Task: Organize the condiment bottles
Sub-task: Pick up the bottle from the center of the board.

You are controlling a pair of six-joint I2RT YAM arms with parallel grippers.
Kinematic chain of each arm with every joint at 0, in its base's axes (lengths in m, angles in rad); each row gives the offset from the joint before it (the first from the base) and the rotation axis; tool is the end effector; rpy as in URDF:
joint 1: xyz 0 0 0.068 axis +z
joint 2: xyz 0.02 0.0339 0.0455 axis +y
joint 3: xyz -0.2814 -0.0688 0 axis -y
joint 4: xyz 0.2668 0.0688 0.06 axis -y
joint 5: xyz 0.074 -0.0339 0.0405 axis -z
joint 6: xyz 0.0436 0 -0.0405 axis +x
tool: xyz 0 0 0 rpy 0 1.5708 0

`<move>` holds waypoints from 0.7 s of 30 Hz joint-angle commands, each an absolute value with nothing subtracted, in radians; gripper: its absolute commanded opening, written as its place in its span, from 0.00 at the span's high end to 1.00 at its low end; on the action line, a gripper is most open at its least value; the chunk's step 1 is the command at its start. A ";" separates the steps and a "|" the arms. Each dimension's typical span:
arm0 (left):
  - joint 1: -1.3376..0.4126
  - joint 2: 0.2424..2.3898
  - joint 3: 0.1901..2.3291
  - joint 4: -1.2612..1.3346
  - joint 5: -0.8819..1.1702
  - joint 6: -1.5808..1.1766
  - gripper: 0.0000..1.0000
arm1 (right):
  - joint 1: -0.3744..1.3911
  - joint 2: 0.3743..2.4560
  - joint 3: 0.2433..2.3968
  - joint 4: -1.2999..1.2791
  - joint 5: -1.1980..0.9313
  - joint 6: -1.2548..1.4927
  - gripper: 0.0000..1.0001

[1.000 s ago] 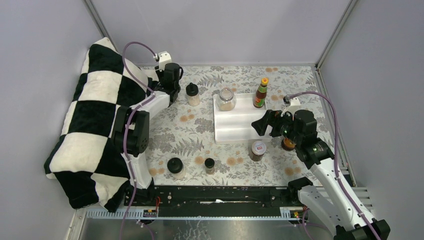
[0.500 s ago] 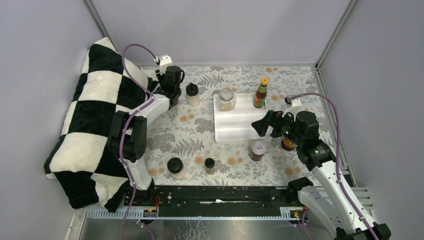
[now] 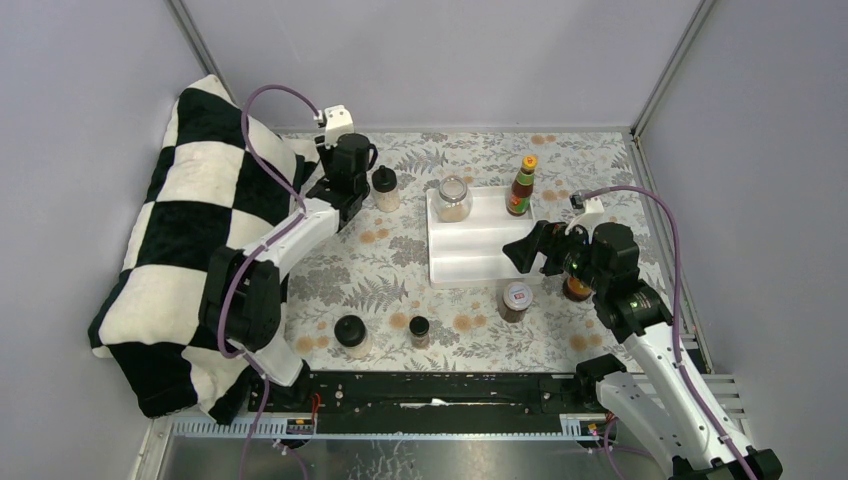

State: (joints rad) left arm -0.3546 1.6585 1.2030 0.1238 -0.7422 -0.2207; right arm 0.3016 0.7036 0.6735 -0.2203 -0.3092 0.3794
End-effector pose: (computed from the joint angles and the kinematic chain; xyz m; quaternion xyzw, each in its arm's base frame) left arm 0.3957 -0.1151 0.2958 -0.1593 0.7711 0.1296 0.6027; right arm 0.1735 0.0679 0.3189 -0.0640 0.7835 0.3170 0.5305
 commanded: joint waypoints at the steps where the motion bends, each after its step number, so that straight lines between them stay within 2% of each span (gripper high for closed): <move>1: -0.384 1.567 1.261 0.185 -0.834 -0.165 0.66 | 0.301 0.690 0.675 -0.203 -0.347 0.400 0.00; 21: -0.486 1.412 1.483 -0.147 -0.682 -0.191 0.66 | 0.301 0.739 0.737 -0.250 -0.371 0.364 0.00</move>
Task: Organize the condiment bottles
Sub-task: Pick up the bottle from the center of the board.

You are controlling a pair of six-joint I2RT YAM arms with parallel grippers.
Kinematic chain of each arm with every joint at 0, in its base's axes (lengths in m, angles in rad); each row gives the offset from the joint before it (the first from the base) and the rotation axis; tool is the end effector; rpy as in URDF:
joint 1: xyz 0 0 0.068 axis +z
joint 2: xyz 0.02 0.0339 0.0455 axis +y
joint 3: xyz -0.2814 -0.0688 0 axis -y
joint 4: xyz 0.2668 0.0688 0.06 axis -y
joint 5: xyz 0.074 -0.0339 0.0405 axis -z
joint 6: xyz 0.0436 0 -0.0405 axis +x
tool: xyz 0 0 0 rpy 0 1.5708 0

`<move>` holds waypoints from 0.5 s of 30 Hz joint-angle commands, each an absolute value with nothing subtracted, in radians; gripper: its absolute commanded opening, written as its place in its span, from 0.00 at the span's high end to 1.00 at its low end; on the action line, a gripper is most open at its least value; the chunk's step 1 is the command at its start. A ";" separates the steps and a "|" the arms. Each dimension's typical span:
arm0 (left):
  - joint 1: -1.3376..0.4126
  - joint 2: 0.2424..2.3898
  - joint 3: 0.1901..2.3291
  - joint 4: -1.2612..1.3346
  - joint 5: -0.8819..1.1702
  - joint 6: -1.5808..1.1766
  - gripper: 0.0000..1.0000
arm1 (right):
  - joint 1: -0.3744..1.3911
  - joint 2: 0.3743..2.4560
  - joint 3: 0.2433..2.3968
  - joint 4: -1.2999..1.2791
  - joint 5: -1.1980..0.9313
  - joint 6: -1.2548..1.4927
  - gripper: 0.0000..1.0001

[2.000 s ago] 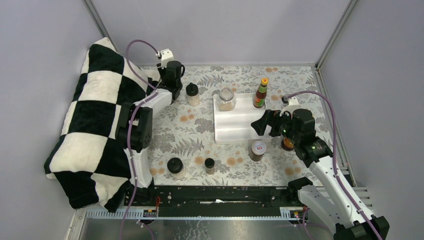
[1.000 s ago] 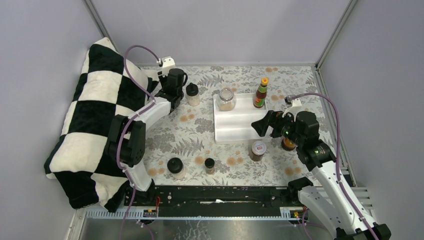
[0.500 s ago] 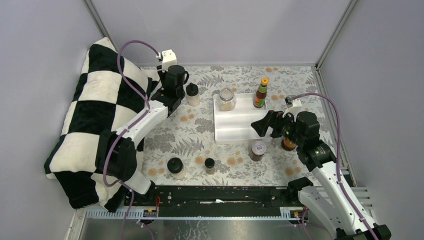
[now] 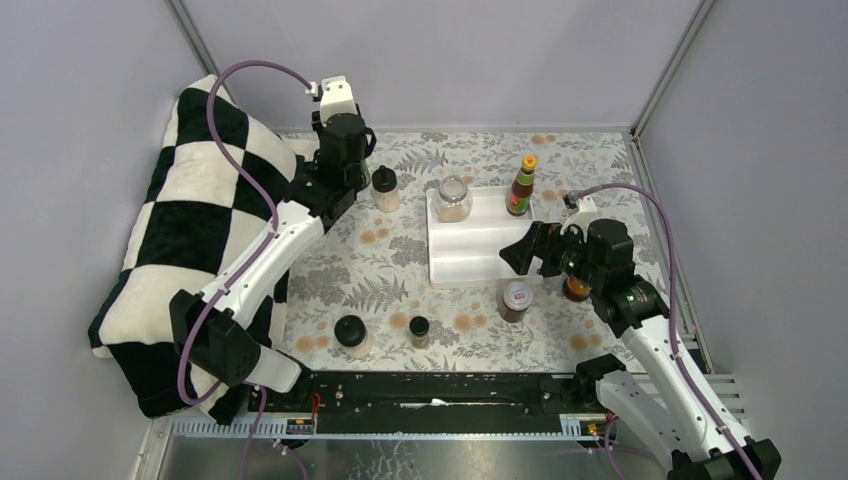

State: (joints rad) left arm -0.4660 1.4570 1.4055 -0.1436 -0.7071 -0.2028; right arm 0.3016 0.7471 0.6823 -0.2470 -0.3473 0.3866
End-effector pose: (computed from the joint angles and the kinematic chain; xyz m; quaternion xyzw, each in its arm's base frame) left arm 0.3367 -0.1377 0.4185 -0.1228 0.7474 0.0572 0.6504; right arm 0.1800 0.0715 0.3120 -0.0678 0.7998 0.3271 0.4988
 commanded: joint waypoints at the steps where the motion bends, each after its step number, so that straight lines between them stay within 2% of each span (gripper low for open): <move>1: -0.489 1.410 1.502 -0.163 -0.674 -0.189 0.66 | 0.301 0.737 0.738 -0.250 -0.371 0.365 0.00; 8: -0.532 1.417 1.665 -0.264 -0.616 -0.176 0.66 | 0.301 0.744 0.734 -0.239 -0.379 0.374 0.00; 15: -0.565 1.453 1.734 -0.296 -0.556 -0.195 0.66 | 0.301 0.734 0.752 -0.254 -0.375 0.380 0.00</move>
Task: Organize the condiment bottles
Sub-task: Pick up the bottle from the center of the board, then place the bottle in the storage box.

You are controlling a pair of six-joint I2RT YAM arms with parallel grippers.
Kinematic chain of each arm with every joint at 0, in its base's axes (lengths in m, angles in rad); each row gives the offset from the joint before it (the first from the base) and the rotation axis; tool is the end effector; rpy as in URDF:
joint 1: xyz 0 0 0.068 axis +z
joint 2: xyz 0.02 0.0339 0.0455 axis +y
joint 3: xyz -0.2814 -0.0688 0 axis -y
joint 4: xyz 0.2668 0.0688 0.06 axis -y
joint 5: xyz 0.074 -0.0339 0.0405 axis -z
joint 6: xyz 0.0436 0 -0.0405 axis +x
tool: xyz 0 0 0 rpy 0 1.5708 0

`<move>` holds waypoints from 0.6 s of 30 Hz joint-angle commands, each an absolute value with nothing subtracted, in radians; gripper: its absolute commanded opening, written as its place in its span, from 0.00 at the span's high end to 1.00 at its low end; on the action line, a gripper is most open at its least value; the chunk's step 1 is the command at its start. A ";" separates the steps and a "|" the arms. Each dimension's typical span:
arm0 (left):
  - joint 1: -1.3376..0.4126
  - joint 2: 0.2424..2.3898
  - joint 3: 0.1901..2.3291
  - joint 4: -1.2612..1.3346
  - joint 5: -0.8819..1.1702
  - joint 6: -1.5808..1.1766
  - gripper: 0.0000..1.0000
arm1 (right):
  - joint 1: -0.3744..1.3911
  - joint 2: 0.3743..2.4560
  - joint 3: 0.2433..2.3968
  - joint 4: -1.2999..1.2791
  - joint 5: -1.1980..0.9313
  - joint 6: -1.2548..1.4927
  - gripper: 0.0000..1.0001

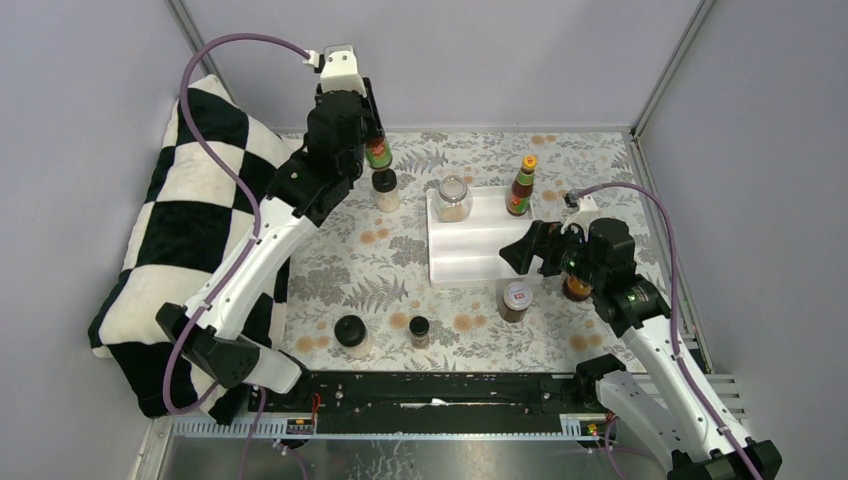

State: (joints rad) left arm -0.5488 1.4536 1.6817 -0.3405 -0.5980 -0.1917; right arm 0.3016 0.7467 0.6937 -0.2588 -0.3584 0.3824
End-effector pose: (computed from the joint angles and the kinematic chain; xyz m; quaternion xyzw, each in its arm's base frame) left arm 0.3052 -0.1579 0.4994 -0.0666 0.7362 -0.0256 0.6730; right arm 0.1791 0.0717 0.3152 -0.0727 0.7990 0.3300 0.4974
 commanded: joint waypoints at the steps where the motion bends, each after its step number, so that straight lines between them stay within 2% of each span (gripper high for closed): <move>1: -0.570 1.464 1.738 -0.297 -0.543 -0.199 0.66 | 0.301 0.731 0.758 -0.259 -0.374 0.382 0.00; 18: -0.684 1.706 1.832 -0.145 -0.404 -0.201 0.66 | 0.301 0.695 0.913 -0.420 -0.345 0.360 0.00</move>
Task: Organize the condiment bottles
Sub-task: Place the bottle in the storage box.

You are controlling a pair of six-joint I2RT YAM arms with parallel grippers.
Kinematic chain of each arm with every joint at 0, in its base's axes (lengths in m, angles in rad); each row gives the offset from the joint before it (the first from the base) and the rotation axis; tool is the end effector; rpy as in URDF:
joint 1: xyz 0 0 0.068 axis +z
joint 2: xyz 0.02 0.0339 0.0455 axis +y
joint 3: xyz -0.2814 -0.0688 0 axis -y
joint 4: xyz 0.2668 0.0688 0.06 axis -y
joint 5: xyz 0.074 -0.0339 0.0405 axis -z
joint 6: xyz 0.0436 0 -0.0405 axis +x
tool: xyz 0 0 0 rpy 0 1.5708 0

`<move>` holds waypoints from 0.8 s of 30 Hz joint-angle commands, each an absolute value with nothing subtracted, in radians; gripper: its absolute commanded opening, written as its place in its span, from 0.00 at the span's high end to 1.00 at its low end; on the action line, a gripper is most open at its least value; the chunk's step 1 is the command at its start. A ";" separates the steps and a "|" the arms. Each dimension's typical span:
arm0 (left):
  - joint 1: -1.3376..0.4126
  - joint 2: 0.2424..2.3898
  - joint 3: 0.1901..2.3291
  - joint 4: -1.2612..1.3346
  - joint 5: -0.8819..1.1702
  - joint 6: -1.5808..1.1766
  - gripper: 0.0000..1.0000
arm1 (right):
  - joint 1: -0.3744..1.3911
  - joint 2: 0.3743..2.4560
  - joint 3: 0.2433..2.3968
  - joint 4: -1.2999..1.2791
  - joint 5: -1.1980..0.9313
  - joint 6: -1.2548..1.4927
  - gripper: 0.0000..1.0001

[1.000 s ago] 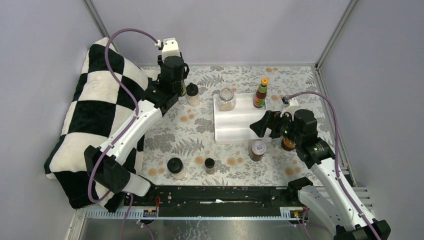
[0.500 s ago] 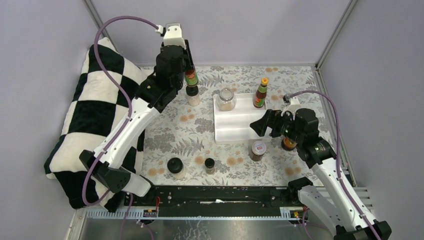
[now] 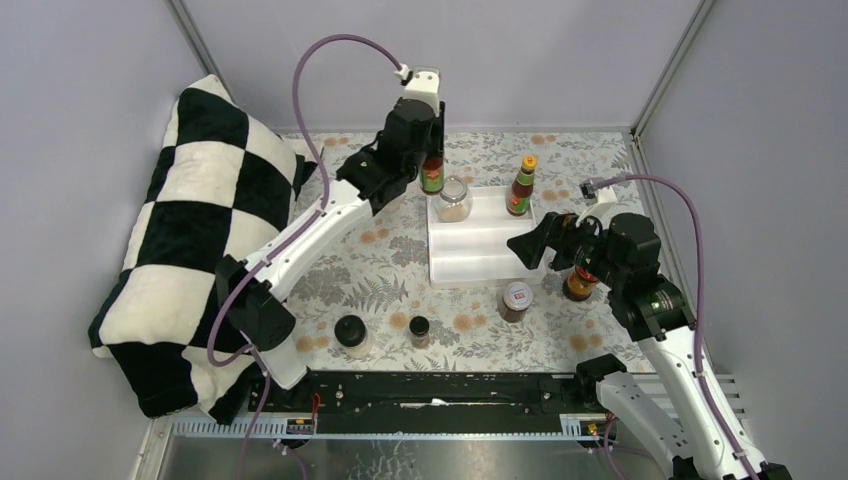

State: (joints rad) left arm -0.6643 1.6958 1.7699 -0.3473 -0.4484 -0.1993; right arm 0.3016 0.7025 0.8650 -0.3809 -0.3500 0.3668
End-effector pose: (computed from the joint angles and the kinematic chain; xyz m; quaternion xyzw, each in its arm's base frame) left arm 0.3469 -0.2476 0.4417 0.0483 0.7869 -0.0857 0.6092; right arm 0.1589 0.0651 0.3728 -0.0839 0.7712 0.3304 0.5376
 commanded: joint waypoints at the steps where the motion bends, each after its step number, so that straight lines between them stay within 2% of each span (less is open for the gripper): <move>1: -0.690 1.721 1.832 -0.128 -0.395 -0.202 0.66 | 0.301 0.691 0.917 -0.424 -0.344 0.359 0.00; 18: -0.724 1.934 1.842 0.176 -0.098 -0.185 0.65 | 0.301 0.675 0.909 -0.448 -0.325 0.347 0.00; 24: -0.723 2.006 1.850 0.230 -0.069 -0.176 0.65 | 0.301 0.675 0.890 -0.440 -0.321 0.342 0.00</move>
State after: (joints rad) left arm -0.7193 1.9903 1.7725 0.0132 -0.1085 -0.1982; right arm 0.3016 0.6834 0.8795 -0.4374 -0.3305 0.3588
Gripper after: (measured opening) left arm 0.429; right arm 0.994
